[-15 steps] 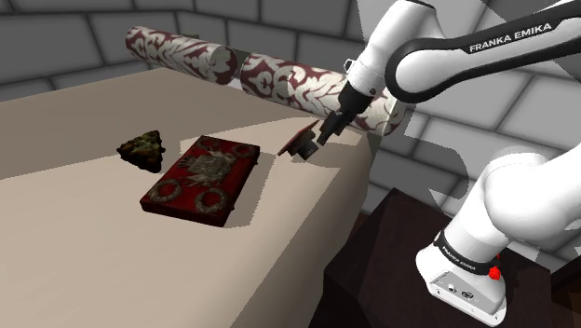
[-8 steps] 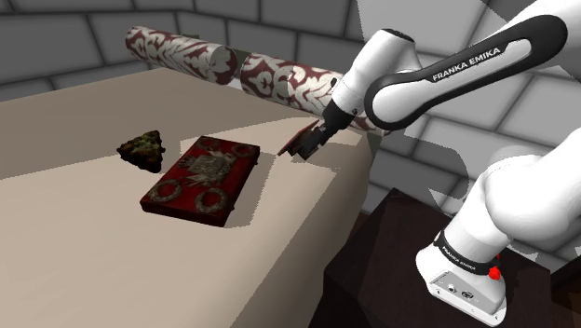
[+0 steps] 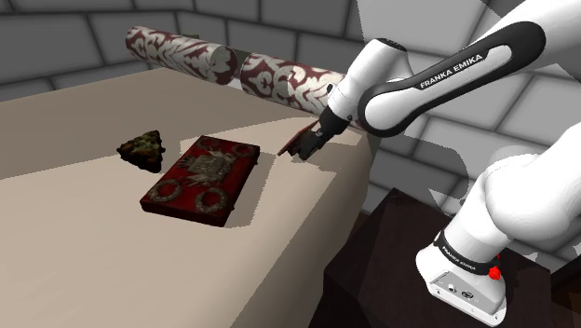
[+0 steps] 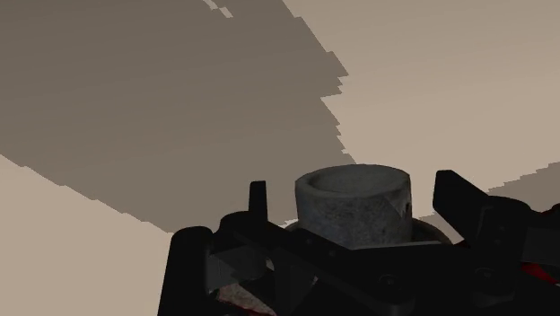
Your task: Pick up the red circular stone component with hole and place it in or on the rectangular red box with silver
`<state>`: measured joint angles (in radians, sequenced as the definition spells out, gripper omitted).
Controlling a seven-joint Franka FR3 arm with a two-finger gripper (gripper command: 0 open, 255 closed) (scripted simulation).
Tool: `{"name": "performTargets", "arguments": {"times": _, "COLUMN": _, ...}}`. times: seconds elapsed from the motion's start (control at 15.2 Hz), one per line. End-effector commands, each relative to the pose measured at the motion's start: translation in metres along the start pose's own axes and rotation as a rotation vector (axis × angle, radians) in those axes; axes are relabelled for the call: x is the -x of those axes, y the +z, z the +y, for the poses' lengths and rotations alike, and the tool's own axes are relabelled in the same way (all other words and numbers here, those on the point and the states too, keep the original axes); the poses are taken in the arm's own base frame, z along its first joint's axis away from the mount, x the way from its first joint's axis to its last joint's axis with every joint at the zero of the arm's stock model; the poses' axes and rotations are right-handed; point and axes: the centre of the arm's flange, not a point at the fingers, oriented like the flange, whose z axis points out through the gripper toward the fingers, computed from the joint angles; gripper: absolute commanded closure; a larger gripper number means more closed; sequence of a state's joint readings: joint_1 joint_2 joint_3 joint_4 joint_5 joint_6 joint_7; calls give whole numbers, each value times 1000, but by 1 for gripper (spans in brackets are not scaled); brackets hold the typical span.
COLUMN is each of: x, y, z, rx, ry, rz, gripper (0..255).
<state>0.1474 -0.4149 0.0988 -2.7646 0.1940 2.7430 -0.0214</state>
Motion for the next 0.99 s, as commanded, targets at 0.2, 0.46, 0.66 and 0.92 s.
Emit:
{"name": "performTargets", "arguments": {"times": 0.2, "x": 0, "y": 0, "z": 0, "rx": 0, "ry": 0, "rz": 0, "gripper": 255}}
{"name": "performTargets", "arguments": {"times": 0.46, "x": 0, "y": 0, "z": 0, "rx": 0, "ry": 0, "rz": 0, "gripper": 255}}
{"name": "performTargets", "arguments": {"times": 0.66, "x": 0, "y": 0, "z": 0, "rx": 0, "ry": 0, "rz": 0, "gripper": 255}}
{"name": "performTargets", "arguments": {"times": 0.92, "x": -6, "y": -14, "z": -1, "rx": 0, "ry": 0, "rz": 0, "gripper": 255}}
